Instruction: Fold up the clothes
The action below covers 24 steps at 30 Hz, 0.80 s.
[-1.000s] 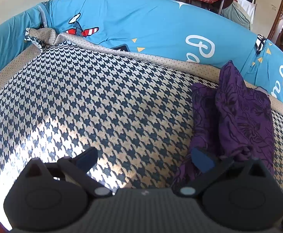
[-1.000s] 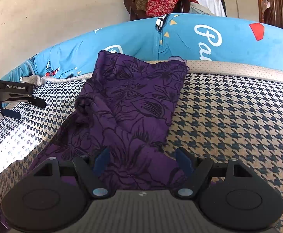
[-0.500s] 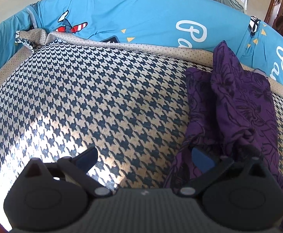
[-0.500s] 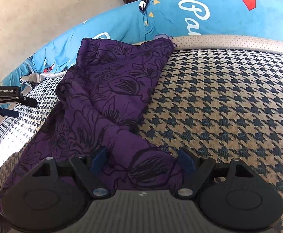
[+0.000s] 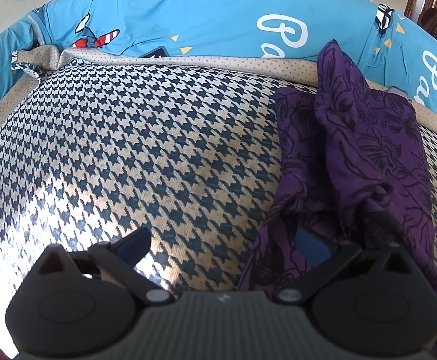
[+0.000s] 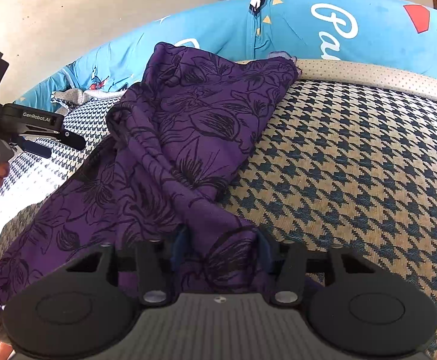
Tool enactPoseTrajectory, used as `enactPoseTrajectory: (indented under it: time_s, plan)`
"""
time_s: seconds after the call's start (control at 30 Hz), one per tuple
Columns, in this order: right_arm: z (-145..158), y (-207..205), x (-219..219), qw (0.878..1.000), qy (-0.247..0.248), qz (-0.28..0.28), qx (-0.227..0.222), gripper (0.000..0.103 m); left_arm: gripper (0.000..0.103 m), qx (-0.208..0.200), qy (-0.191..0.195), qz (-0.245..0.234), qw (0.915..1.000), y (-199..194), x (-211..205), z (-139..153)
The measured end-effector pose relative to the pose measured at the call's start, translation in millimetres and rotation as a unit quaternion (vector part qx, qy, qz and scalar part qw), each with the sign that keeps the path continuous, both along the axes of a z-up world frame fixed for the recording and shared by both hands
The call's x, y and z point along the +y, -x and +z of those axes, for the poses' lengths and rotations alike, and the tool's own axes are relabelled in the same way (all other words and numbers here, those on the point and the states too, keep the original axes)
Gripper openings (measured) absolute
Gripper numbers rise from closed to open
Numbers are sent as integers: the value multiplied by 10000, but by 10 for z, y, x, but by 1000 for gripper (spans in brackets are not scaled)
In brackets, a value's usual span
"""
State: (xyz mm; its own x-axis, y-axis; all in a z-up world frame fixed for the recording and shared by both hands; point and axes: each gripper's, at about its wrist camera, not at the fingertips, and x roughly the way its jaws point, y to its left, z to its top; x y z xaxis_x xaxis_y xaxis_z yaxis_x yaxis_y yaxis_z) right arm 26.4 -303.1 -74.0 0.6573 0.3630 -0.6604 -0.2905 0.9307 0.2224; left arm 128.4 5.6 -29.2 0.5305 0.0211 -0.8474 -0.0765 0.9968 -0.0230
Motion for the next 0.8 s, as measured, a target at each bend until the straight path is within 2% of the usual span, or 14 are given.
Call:
enactPoseTrajectory:
  time_s: [0.1, 0.27, 0.43, 0.57, 0.8]
  plan:
    - [48, 38, 33, 10000, -59, 55, 51, 8, 103, -19, 23, 44, 10000, 11, 42, 15]
    - [204, 210, 154, 9994, -312, 155, -6, 7, 103, -54, 94, 151, 9998, 34, 142, 52]
    - [458, 449, 473, 9960, -656, 573, -214, 7, 103, -129, 198, 263, 9994, 59, 258, 116]
    - [577, 577, 863, 9902, -953, 988, -265, 7, 103, -208, 295, 368, 9987, 78, 381, 182]
    - [553, 616, 1616, 9834, -1040, 1478, -184, 7, 103, -293, 462, 605, 9967, 118, 638, 257]
